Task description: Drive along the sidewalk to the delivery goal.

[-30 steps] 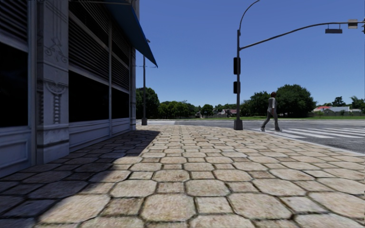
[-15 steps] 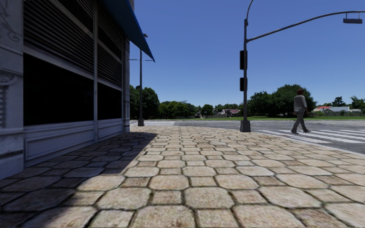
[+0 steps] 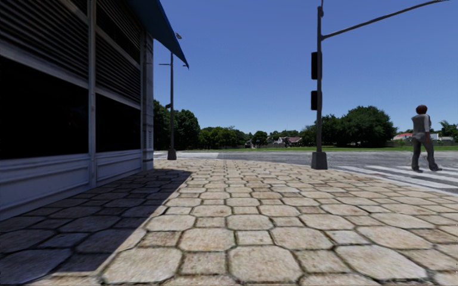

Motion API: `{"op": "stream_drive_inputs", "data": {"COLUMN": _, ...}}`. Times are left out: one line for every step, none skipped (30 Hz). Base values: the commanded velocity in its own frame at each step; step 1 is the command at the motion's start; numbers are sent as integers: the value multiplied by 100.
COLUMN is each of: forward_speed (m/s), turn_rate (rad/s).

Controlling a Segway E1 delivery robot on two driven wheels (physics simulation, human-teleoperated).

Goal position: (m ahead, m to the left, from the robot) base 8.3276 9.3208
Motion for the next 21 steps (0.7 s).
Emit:
{"op": "stream_drive_inputs", "data": {"forward_speed": 200, "turn_rate": 0}}
{"op": "stream_drive_inputs", "data": {"forward_speed": 200, "turn_rate": 0}}
{"op": "stream_drive_inputs", "data": {"forward_speed": 200, "turn_rate": 0}}
{"op": "stream_drive_inputs", "data": {"forward_speed": 200, "turn_rate": 0}}
{"op": "stream_drive_inputs", "data": {"forward_speed": 200, "turn_rate": 0}}
{"op": "stream_drive_inputs", "data": {"forward_speed": 200, "turn_rate": 0}}
{"op": "stream_drive_inputs", "data": {"forward_speed": 200, "turn_rate": 0}}
{"op": "stream_drive_inputs", "data": {"forward_speed": 200, "turn_rate": 0}}
{"op": "stream_drive_inputs", "data": {"forward_speed": 200, "turn_rate": 0}}
{"op": "stream_drive_inputs", "data": {"forward_speed": 200, "turn_rate": 0}}
{"op": "stream_drive_inputs", "data": {"forward_speed": 200, "turn_rate": 0}}
{"op": "stream_drive_inputs", "data": {"forward_speed": 200, "turn_rate": 0}}
{"op": "stream_drive_inputs", "data": {"forward_speed": 200, "turn_rate": 0}}
{"op": "stream_drive_inputs", "data": {"forward_speed": 200, "turn_rate": 0}}
{"op": "stream_drive_inputs", "data": {"forward_speed": 200, "turn_rate": 0}}
{"op": "stream_drive_inputs", "data": {"forward_speed": 200, "turn_rate": 0}}
{"op": "stream_drive_inputs", "data": {"forward_speed": 200, "turn_rate": 0}}
{"op": "stream_drive_inputs", "data": {"forward_speed": 200, "turn_rate": 0}}
{"op": "stream_drive_inputs", "data": {"forward_speed": 200, "turn_rate": 0}}
{"op": "stream_drive_inputs", "data": {"forward_speed": 200, "turn_rate": 0}}
{"op": "stream_drive_inputs", "data": {"forward_speed": 200, "turn_rate": 0}}
